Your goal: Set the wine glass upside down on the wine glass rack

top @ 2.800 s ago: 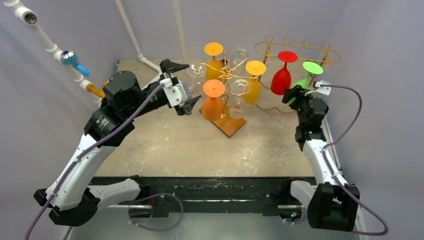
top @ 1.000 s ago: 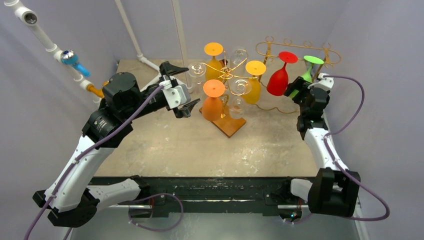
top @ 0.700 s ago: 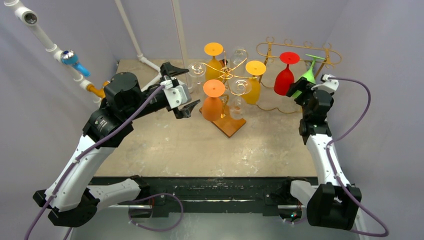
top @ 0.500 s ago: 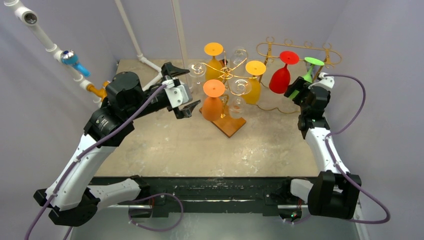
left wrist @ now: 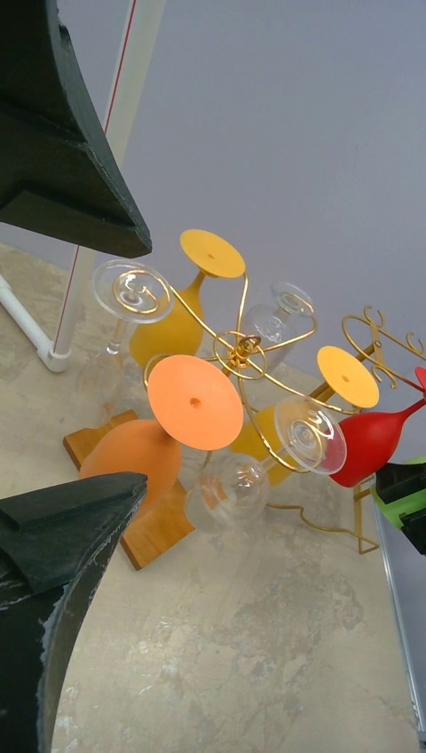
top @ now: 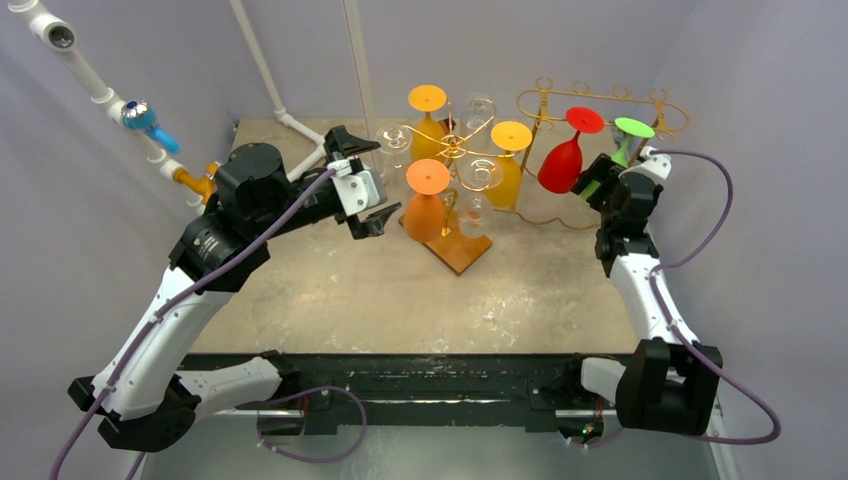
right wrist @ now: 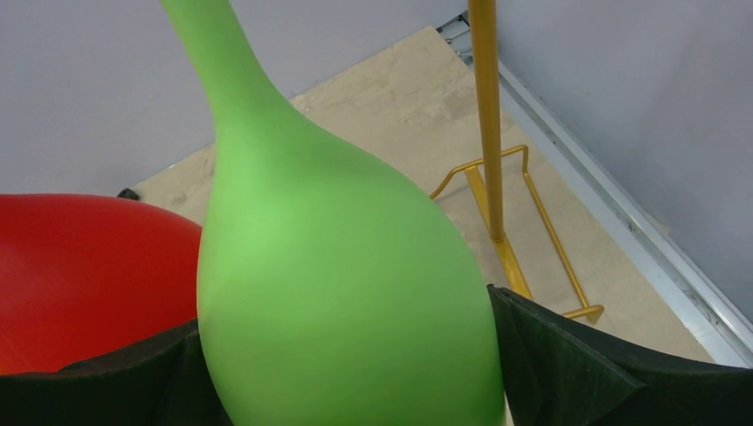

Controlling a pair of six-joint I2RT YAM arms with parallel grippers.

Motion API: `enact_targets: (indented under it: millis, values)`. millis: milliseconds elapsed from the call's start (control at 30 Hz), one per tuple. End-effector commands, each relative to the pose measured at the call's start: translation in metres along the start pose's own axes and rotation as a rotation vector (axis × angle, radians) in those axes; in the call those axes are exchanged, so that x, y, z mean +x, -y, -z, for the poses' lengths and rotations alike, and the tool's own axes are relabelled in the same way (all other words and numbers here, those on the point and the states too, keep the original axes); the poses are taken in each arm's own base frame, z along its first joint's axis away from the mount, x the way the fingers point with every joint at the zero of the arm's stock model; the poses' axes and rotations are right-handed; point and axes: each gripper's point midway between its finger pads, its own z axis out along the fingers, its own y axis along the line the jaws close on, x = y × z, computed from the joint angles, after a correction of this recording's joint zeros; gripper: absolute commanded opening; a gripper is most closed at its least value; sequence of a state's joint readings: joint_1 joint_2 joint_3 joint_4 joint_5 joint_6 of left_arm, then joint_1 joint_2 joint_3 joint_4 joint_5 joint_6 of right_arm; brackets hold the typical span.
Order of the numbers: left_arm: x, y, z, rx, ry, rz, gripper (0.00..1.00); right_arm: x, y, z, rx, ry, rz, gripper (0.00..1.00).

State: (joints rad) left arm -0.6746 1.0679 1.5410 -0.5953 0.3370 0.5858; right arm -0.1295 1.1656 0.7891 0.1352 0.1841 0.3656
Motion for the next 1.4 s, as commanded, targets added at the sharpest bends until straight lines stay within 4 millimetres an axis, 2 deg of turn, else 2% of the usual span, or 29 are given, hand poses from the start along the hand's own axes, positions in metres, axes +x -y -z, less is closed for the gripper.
enact_targets:
  millis: [0, 200, 567, 767, 933, 1033, 1233, 1367]
  values:
    - [-0.011, -0.01, 0.007, -0.038, 0.011, 0.014, 1.0, -0.022, 0.001, -0.002, 0.033, 0.066, -0.062, 0.99]
    - [-0.01, -0.011, 0.009, -0.045, 0.004, 0.007, 1.0, -0.019, -0.003, -0.008, 0.016, 0.056, -0.069, 0.99]
    - [-0.01, -0.013, 0.012, -0.063, 0.0, 0.007, 1.0, 0.025, 0.035, -0.015, 0.159, 0.017, -0.03, 0.99]
    - [-0.008, -0.013, 0.011, -0.064, -0.005, 0.006, 1.0, 0.05, 0.045, -0.016, 0.185, -0.037, -0.029, 0.99]
    - [-0.003, -0.015, 0.009, -0.076, -0.017, 0.006, 1.0, 0.065, 0.041, -0.018, 0.146, -0.075, -0.011, 0.99]
    - [0.0, -0.015, 0.007, -0.076, -0.029, 0.009, 1.0, 0.063, 0.038, -0.017, 0.113, -0.067, 0.037, 0.99]
    - [0.0, -0.016, 0.003, -0.073, -0.032, 0.016, 1.0, 0.04, 0.035, -0.006, 0.122, 0.019, 0.175, 0.99]
    - [0.002, -0.014, 0.001, -0.061, -0.037, 0.015, 1.0, 0.017, 0.023, 0.002, 0.075, 0.1, 0.336, 0.99]
